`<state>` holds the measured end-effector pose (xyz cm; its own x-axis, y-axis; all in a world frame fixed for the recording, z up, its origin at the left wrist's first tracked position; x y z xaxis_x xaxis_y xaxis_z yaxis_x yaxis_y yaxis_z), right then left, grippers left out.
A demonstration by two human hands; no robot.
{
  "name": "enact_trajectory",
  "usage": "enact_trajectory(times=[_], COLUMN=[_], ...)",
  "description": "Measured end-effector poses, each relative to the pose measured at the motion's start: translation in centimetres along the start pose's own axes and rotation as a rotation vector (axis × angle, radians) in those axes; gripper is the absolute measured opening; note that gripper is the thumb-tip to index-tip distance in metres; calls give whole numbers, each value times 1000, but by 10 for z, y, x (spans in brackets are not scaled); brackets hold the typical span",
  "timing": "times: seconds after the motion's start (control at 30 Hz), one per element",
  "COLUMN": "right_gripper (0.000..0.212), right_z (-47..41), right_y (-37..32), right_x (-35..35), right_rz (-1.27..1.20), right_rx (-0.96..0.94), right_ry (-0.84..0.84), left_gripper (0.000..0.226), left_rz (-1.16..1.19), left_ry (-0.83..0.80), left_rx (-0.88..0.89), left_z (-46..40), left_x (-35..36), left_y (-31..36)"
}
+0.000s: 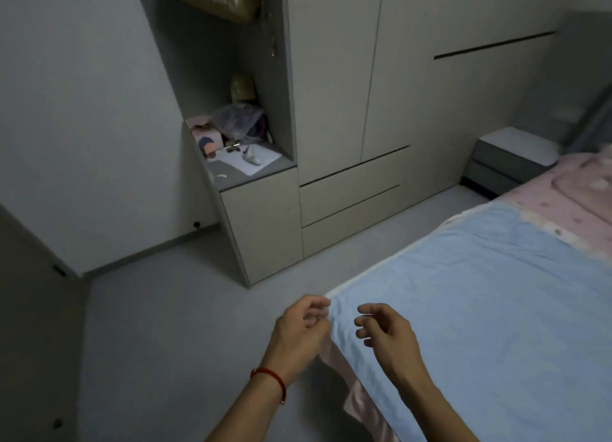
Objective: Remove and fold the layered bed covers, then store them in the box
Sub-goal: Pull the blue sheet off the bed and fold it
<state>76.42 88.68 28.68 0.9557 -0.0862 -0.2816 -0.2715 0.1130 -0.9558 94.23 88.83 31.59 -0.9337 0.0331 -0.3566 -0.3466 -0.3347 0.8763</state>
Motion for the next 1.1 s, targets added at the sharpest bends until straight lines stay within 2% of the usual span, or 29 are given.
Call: enact_trajectory(times=[0.1,0.17,0.23,0.47,0.67,0.83,0.97,1.1], right_gripper=[19,19,20,19,12,11,10,19], right_z=[-37,-62,-75,-184,-332,-422,-480,-525], right_y=[-10,-21,-37,-68,-49,-52,-59,-51], right_x=[43,79,97,114,96,61,18,-31], right_rz=[-5,-17,-37,-119,-209,-268,-259,-259], right_rx=[25,88,111,196,296,295,323,391], right_ry=[94,233,294,556,699,835,946,1072], left_gripper=[24,25,25,31,29,31,16,16], left_rz=[13,-28,-75,-151,-193,-255,-299,-376], left_ry=[-99,-241,-340,-564,-682,-807,-932,-1018], left_rx=[26,32,80,220,230,203,186,135], left_z=[-65,-121,-153,-313,-462,-543,-611,-674], left_x=[-27,-53,-66,-76,-24,27,89,170], left_y=[2,6,18,93,173,230,275,307])
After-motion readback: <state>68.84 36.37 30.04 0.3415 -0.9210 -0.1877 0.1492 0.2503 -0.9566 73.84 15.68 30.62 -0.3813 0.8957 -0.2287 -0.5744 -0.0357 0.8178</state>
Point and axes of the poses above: each hand's wrist, its own z-axis away from the middle knuckle, its own x-axis out of the palm, y = z × x, the point moved 1 cm from there along -z, towards the middle knuckle, and after that the axes turned 7 degrees about -x, right-handed, at the moved point
